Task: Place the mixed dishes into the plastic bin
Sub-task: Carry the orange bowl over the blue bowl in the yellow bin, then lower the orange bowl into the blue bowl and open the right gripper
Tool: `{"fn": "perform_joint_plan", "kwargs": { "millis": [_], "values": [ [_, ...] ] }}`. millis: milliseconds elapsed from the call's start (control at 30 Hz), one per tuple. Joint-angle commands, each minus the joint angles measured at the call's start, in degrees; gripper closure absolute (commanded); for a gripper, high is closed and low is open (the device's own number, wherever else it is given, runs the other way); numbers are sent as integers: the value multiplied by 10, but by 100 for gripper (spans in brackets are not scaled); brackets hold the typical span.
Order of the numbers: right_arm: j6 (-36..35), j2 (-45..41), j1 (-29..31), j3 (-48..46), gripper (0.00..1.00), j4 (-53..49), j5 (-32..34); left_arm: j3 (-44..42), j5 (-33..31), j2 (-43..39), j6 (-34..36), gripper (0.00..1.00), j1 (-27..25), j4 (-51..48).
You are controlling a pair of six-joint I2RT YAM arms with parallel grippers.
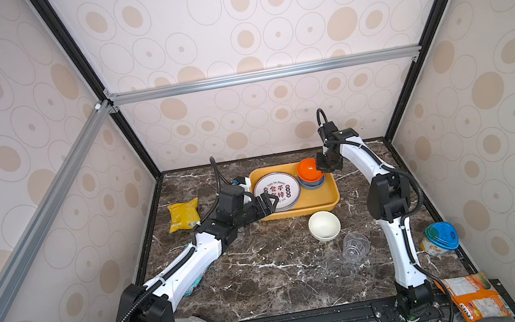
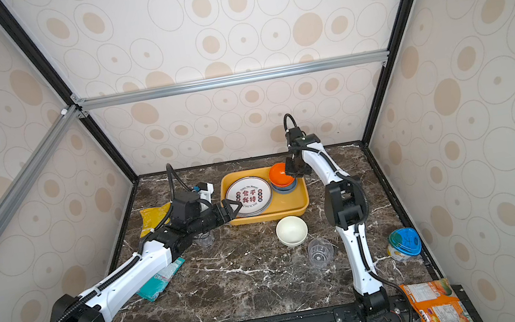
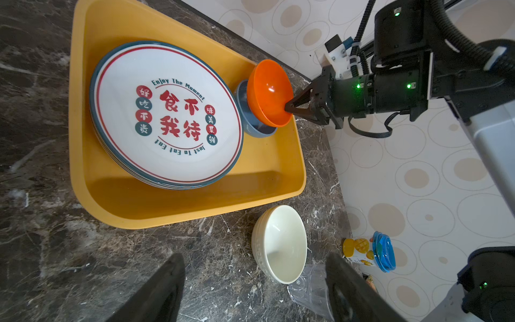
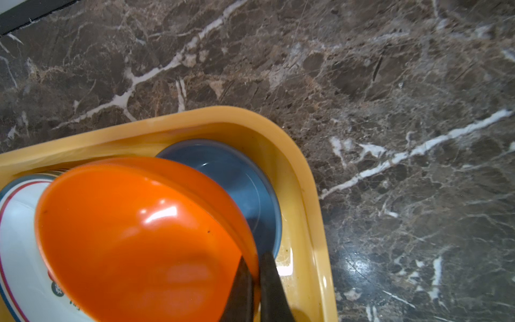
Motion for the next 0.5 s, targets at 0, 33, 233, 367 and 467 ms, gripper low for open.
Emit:
{"fn": "perform_joint_plan", "kwargs": {
  "millis": [0,33,233,367,467],
  "values": [
    [10,10,-5,19,100,-6,-8,-4,5,-6,-8,21,6,14],
    [10,12,-5,20,100,-5,-9,-5,4,-7,-8,21,6,15],
    [10,16,-4,19,100,-7,-10,-10,4,-10,-8,21,6,15],
    [10,20,-5,19,100,-9,-10,-13,4,-12,-10,21,7,16],
    [10,21,-5,19,100,-10,-10,-15,4,-14,-11,21,7,17]
  ]
}}
